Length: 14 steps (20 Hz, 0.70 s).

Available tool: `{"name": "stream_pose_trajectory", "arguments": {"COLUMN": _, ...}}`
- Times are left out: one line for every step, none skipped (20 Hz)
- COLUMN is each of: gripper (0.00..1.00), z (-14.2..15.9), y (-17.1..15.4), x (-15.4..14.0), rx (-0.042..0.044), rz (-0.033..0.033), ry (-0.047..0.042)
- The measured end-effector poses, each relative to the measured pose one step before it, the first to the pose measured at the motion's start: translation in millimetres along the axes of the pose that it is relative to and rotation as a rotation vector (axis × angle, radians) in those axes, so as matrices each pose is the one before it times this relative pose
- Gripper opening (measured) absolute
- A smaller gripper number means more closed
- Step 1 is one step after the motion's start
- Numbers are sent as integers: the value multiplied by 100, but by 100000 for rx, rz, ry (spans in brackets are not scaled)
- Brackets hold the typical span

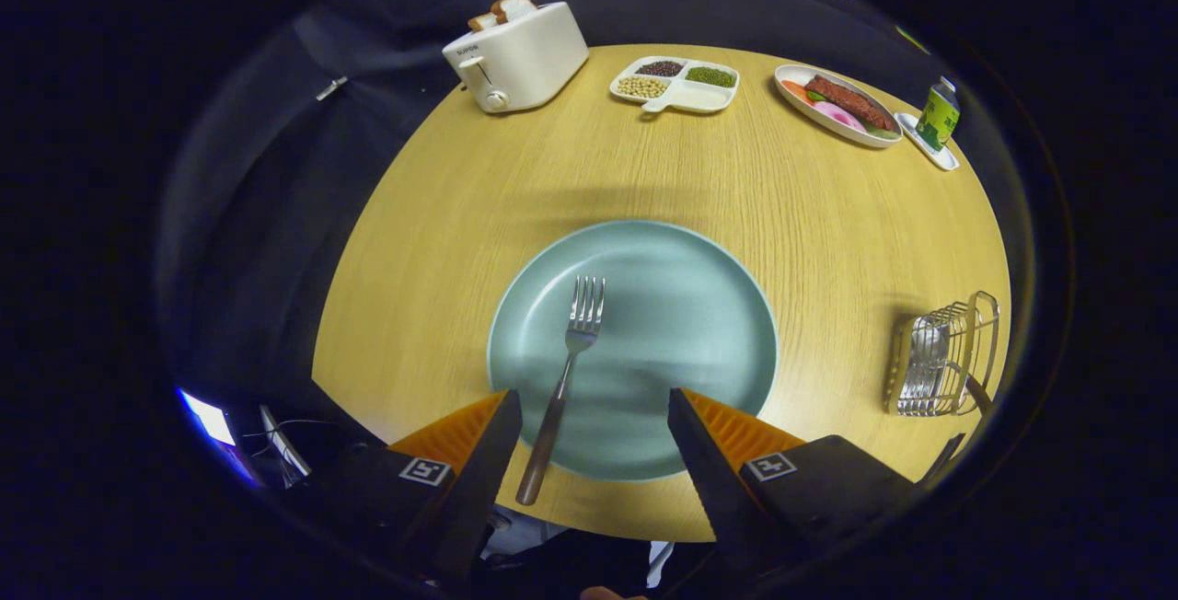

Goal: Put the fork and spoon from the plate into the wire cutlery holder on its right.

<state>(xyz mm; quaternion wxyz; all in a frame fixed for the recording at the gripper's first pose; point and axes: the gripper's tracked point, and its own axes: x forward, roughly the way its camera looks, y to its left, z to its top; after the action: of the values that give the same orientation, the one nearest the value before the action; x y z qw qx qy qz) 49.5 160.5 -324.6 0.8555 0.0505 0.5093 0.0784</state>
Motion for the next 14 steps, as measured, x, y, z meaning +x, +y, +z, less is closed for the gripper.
{"name": "stream_pose_trajectory", "arguments": {"gripper": 99, "z": -278, "y": -77, "x": 672, "rx": 75, "rz": -1456, "ry": 2136}}
{"name": "stream_pose_trajectory", "arguments": {"gripper": 99, "z": -262, "y": 55, "x": 388, "rx": 280, "rz": -717, "ry": 1283}}
{"name": "stream_pose_trajectory", "arguments": {"gripper": 100, "z": -182, "y": 114, "x": 357, "rx": 171, "rz": -372, "ry": 1103}}
{"name": "stream_pose_trajectory", "arguments": {"gripper": 100, "z": -269, "y": -68, "x": 281, "rx": -355, "rz": -757, "ry": 1188}}
{"name": "stream_pose_trajectory", "arguments": {"gripper": 100, "z": -313, "y": -8, "x": 287, "rx": -543, "rz": -726, "ry": 1408}}
{"name": "stream_pose_trajectory", "arguments": {"gripper": 99, "z": -206, "y": 30, "x": 289, "rx": -310, "rz": -473, "ry": 1069}}
{"name": "stream_pose_trajectory", "arguments": {"gripper": 99, "z": -110, "y": 89, "x": 231, "rx": -130, "rz": -319, "ry": 786}}
{"name": "stream_pose_trajectory", "arguments": {"gripper": 99, "z": -155, "y": 231, "x": 164, "rx": -106, "rz": 209, "ry": 711}}
{"name": "stream_pose_trajectory", "arguments": {"gripper": 99, "z": -136, "y": 396, "x": 160, "rx": -425, "rz": 1022, "ry": 810}}
{"name": "stream_pose_trajectory", "arguments": {"gripper": 99, "z": -168, "y": 250, "x": 146, "rx": -1010, "rz": 613, "ry": 795}}
{"name": "stream_pose_trajectory", "arguments": {"gripper": 96, "z": -61, "y": 29, "x": 174, "rx": -1077, "rz": -50, "ry": 519}}
{"name": "stream_pose_trajectory", "arguments": {"gripper": 93, "z": -43, "y": -136, "x": 38, "rx": -483, "rz": -605, "ry": 60}}
{"name": "stream_pose_trajectory", "arguments": {"gripper": 80, "z": -21, "y": -4, "x": 123, "rx": 159, "rz": -295, "ry": 198}}
{"name": "stream_pose_trajectory", "arguments": {"gripper": 72, "z": -71, "y": -214, "x": 178, "rx": 47, "rz": -622, "ry": 528}}
